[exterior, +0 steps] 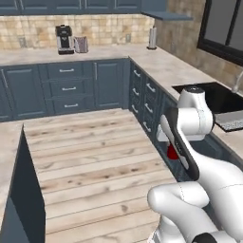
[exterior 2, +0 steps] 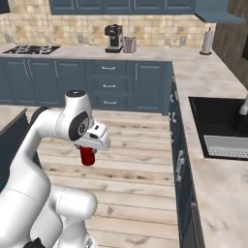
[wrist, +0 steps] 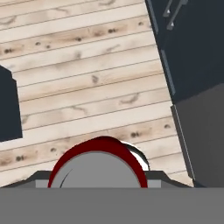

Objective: Four empty soda cans are scattered around the kitchen. Gather all the cans and cluster them next to the stove for recycling.

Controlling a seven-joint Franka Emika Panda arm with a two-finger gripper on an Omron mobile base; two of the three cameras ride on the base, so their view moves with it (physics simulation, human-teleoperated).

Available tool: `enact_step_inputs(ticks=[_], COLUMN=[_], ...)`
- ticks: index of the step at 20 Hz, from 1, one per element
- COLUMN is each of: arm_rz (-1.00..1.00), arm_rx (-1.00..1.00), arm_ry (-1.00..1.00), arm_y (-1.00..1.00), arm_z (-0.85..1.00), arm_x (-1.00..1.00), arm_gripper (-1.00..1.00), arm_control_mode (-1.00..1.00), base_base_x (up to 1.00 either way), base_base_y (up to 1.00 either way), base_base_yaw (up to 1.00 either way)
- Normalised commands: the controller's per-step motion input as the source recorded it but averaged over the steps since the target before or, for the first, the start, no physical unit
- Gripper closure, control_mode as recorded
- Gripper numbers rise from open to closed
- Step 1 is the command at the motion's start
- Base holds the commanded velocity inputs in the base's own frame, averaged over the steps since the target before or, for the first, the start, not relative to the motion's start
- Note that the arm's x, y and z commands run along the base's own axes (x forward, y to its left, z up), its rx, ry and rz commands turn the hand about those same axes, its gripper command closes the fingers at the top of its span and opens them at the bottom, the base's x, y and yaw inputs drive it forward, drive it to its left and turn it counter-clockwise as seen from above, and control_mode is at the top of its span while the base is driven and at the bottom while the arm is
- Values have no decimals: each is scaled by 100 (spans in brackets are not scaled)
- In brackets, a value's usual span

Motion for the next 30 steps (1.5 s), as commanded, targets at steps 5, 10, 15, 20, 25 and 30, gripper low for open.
enact_step_inputs(ticks=[5,10,15,20,25,30], arm_rz=[0,0,0,0,0,0], arm_rx=[0,0,0,0,0,0], arm_ry=[0,0,0,0,0,0], arm_y=[0,0,0,0,0,0], arm_z=[0,0,0,0,0,0], arm_x=[0,0,0,0,0,0], arm_gripper=[100,100,100,100,100,100], arm_control_mode=[100,100,100,100,100,100], base_base_x=[100,100,100,100,100,100], base_base_y=[0,0,0,0,0,0], base_base_yaw=[-1,0,0,0,0,0])
